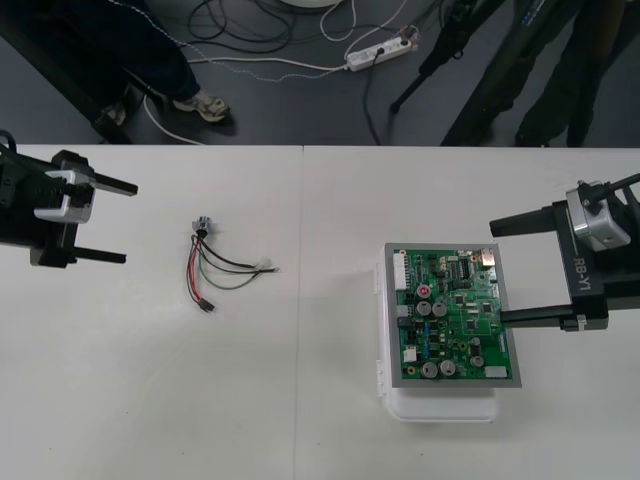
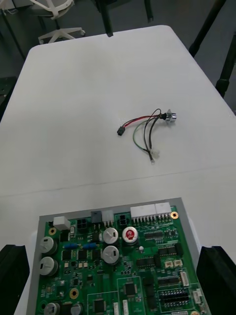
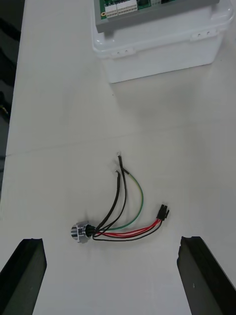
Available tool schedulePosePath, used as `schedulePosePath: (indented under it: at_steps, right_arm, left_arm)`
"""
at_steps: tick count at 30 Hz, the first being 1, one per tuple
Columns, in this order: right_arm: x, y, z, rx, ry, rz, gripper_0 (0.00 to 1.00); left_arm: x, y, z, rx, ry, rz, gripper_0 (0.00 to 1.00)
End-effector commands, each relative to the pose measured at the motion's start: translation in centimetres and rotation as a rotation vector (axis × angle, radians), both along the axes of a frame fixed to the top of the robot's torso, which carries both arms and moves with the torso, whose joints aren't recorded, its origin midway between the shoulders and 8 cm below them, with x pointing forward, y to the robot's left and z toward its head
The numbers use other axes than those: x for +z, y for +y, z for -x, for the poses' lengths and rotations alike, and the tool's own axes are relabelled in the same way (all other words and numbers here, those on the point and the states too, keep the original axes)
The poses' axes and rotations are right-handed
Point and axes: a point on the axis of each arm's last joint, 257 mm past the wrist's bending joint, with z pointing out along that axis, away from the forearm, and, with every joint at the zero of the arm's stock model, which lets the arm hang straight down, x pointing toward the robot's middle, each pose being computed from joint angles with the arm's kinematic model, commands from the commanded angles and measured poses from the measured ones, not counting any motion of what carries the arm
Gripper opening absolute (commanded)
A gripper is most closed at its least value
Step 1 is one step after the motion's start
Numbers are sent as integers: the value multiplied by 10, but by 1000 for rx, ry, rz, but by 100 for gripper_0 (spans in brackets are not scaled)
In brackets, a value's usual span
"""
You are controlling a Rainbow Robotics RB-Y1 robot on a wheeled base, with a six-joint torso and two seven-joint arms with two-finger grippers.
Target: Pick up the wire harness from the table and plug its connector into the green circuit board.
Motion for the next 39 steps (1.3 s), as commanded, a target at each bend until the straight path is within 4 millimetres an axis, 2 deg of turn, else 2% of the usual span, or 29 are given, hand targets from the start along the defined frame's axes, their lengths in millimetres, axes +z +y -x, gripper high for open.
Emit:
schedulePosePath:
  at_steps: [1, 6, 9, 19, 27, 39]
  right_arm:
    - [32, -6, -14, -11, -74, 9, 100]
    - [41, -9, -19, -9, -71, 4, 100]
    - [52, -12, -21, -4, -19, -71, 100]
    - [67, -10, -16, 17, 45, -200, 100]
    - [71, 7, -16, 34, 53, -347, 100]
    - [72, 28, -14, 58, 46, -456, 100]
  left_arm:
    - [17, 10, -9, -130, -138, -164, 79]
    - [16, 13, -10, -182, -172, -232, 78]
    - [16, 15, -11, -237, -208, -282, 79]
    - [17, 21, -15, -384, -305, -417, 79]
    - [18, 23, -22, -528, -369, -535, 79]
    - [3, 38, -48, -635, -330, -540, 79]
